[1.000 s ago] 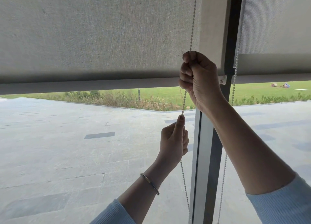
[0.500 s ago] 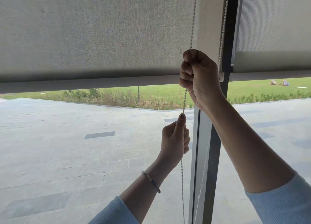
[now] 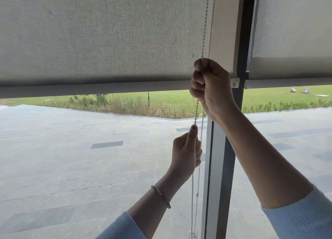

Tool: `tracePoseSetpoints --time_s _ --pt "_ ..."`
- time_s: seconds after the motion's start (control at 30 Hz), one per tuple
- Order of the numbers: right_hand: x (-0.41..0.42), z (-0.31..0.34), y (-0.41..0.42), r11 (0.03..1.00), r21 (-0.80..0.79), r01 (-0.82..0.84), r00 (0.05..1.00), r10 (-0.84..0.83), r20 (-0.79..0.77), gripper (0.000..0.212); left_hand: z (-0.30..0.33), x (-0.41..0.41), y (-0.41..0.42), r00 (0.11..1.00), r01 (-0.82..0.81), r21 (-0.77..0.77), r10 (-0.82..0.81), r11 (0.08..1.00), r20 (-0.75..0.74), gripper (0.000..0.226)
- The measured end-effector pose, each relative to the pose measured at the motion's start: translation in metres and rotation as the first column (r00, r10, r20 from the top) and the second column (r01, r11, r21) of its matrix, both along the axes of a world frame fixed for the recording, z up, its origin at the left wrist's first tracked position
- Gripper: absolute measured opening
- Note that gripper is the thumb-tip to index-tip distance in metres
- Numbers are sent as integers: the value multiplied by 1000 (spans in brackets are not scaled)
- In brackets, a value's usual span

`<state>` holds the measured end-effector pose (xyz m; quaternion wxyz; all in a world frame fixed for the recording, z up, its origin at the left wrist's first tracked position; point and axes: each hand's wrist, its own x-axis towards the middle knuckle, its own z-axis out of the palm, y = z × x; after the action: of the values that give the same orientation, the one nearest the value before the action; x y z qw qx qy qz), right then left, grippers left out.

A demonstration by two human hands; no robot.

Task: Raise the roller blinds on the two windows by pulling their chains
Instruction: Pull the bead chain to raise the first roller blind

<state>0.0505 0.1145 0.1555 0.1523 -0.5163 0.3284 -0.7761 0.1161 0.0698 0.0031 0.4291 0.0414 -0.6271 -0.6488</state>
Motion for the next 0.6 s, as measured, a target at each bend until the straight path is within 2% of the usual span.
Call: tracePoseSetpoints --time_s 0.6 --pt "3 -2 8 999 -16 30 999 -30 11 40 4 3 10 1000 9 33 -10 999 17 57"
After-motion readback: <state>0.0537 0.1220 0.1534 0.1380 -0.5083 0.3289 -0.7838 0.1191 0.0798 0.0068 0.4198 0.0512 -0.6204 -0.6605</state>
